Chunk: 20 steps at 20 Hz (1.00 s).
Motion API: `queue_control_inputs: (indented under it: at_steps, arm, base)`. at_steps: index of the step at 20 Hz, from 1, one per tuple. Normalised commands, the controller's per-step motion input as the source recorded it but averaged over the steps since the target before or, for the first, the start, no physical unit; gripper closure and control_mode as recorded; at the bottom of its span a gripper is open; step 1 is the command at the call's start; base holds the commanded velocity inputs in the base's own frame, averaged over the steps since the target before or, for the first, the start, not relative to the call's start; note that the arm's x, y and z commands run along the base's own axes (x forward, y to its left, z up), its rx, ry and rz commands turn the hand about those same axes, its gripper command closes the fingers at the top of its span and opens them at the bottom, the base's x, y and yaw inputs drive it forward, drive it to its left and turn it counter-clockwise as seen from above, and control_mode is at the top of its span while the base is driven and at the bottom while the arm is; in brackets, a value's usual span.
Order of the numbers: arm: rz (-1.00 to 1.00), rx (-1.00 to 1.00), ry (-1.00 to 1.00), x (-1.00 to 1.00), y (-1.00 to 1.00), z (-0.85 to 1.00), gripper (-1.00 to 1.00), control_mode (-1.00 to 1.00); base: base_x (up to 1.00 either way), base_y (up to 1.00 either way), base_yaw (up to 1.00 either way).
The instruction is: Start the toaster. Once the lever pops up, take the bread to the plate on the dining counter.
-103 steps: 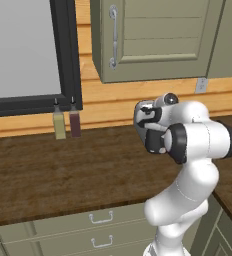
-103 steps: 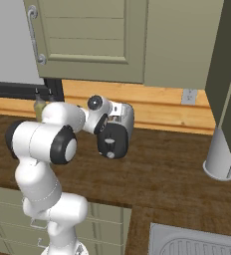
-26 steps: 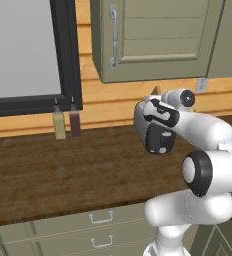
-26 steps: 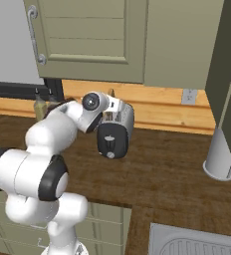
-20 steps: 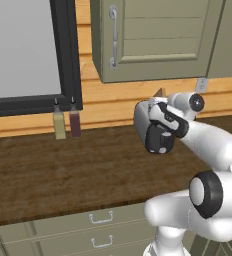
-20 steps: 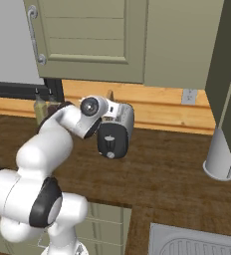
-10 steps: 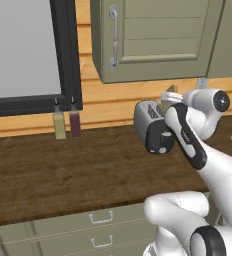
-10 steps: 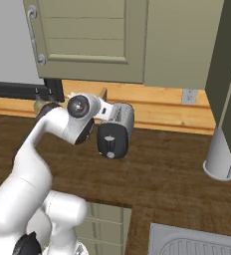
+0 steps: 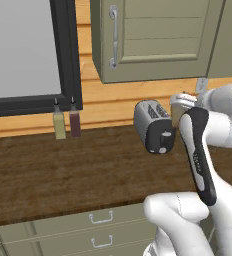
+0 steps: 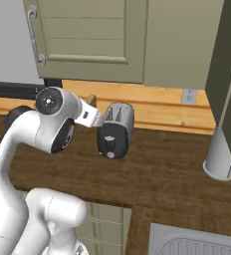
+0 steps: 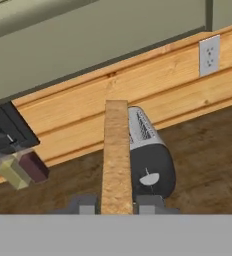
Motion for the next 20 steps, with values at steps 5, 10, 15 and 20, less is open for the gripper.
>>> queue_control_inputs:
  at_steps: [5,10,15,20]
  arm:
    - [0.00,0.00,0.11,-1.00,0.31,0.07,1.00,-1.00]
    - [0.00,-0.03,0.15,-0.75,0.46,0.00,1.00,-1.00]
    - [0.00,-0.05,0.08,-0.63,0.65,0.04,1.00,-1.00]
    - [0.00,0.00,0.02,-0.57,0.24,0.16,1.00,-1.00]
  base:
    - [0.00,0.00,0.00]
    - [0.00,0.00,0.00]
    - [0.00,0.00,0.00]
    - [0.00,0.00,0.00]
